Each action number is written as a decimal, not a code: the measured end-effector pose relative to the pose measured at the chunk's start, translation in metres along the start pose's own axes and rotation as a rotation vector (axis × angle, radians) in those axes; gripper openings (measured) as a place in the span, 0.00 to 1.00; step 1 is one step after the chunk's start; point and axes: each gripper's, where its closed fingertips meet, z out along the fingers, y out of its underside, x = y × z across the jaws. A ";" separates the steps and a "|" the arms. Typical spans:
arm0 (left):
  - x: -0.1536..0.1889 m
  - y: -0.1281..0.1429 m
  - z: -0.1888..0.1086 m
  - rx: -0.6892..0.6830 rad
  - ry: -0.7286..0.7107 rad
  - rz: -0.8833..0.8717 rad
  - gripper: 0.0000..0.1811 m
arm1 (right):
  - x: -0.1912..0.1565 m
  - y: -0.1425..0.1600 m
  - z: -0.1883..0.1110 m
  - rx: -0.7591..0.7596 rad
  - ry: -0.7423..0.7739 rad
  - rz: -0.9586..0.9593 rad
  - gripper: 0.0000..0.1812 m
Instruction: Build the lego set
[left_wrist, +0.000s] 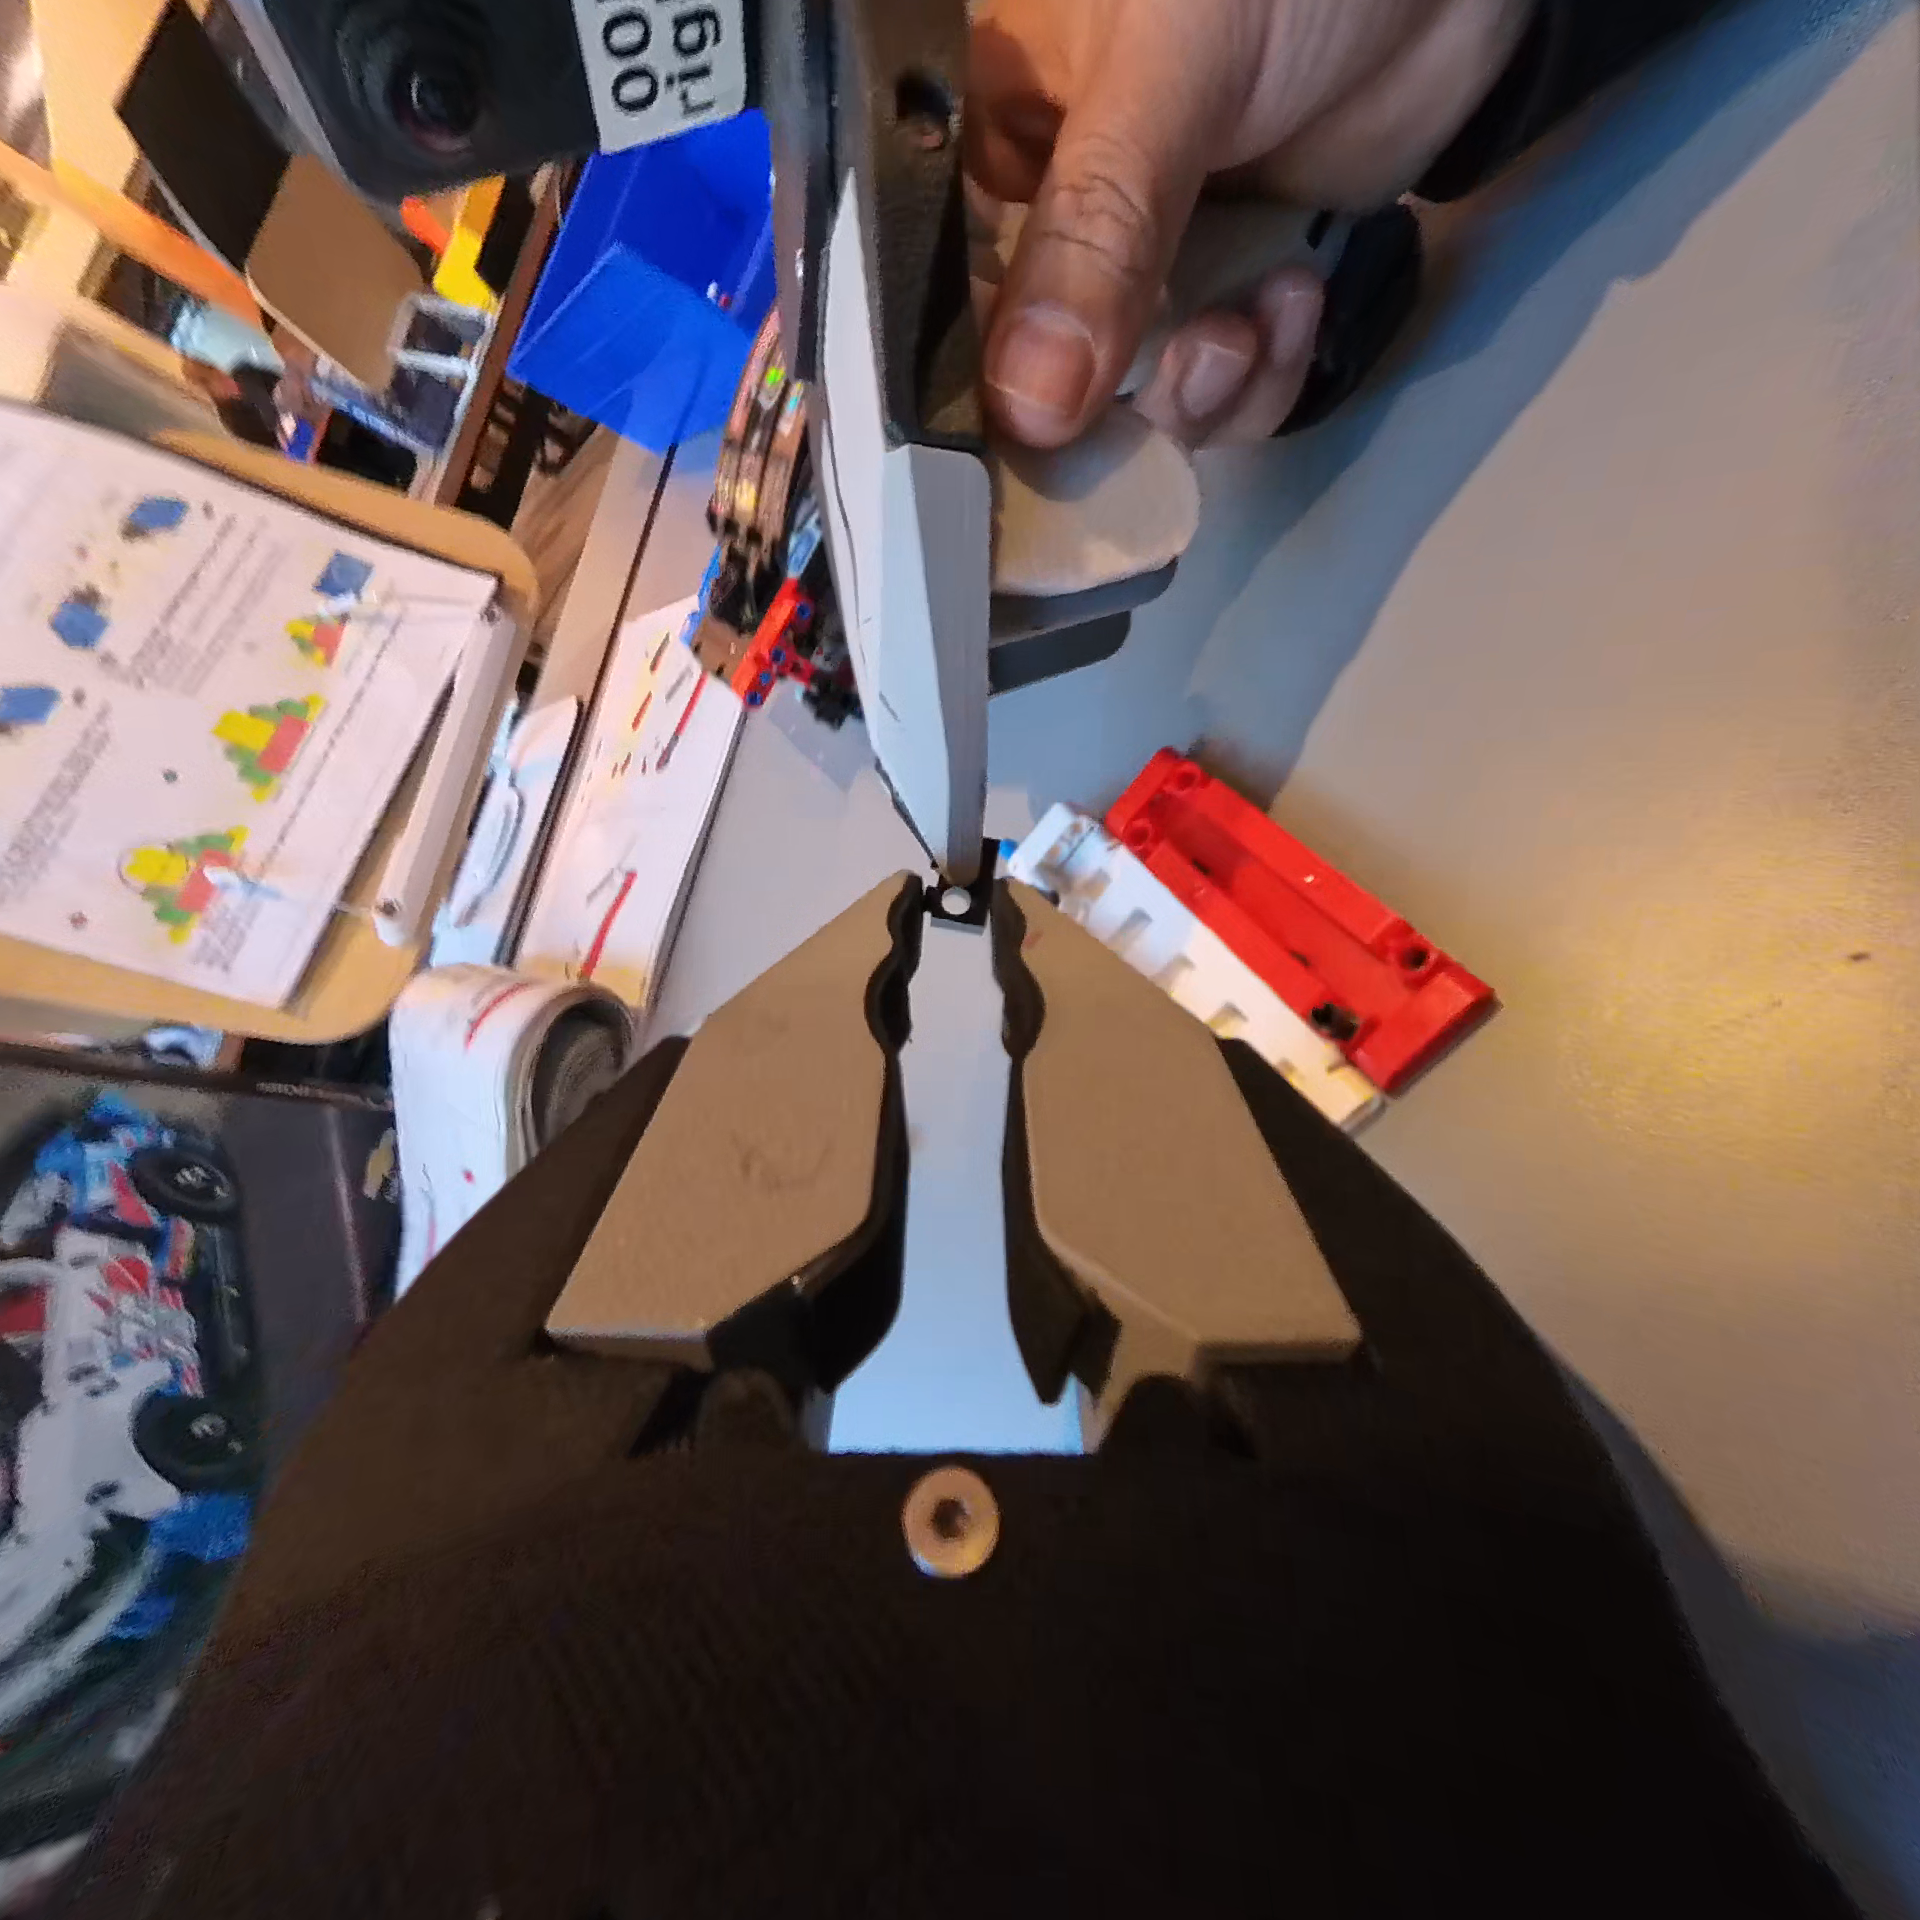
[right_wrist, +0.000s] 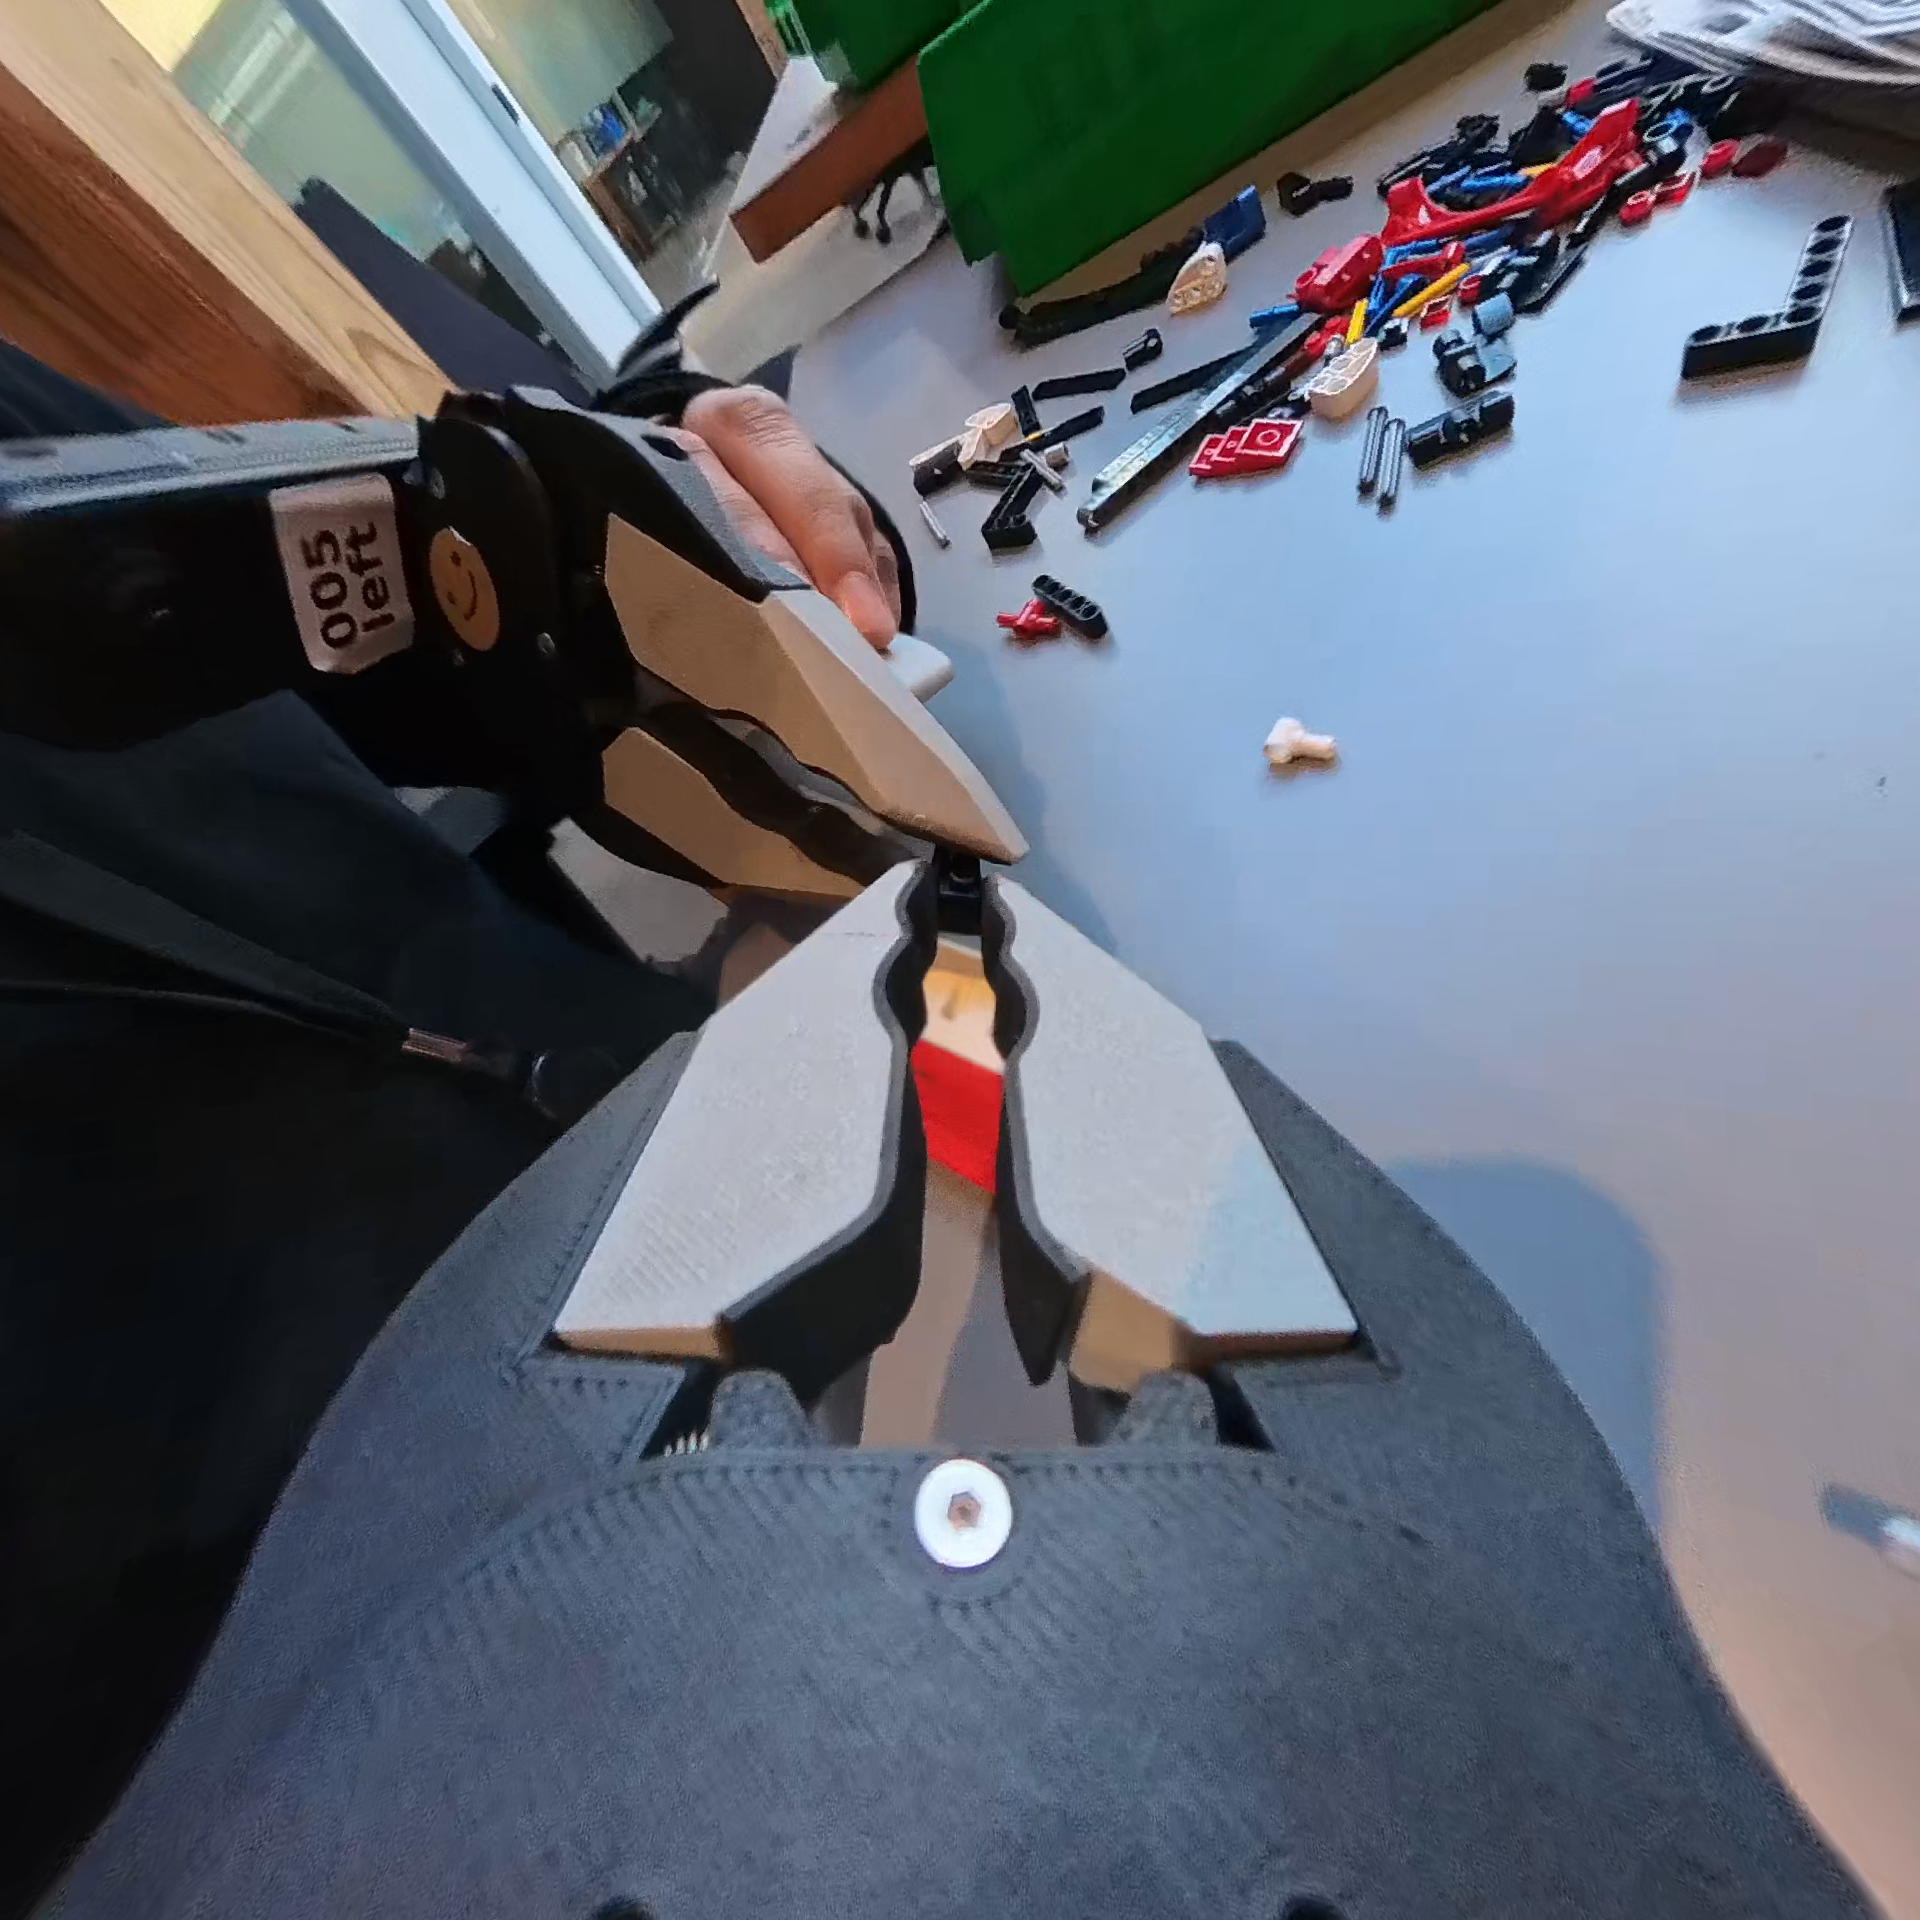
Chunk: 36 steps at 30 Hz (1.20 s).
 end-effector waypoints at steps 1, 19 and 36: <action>-0.001 0.005 0.000 -0.012 0.008 -0.043 0.05 | 0.003 -0.002 0.004 -0.011 0.013 -0.019 0.03; -0.070 0.070 -0.026 0.067 -0.144 -0.687 0.19 | 0.082 -0.082 -0.008 0.151 0.579 -0.568 0.03; -0.087 0.067 -0.046 0.222 -0.202 -0.781 0.15 | 0.094 -0.082 -0.012 0.173 0.586 -0.547 0.03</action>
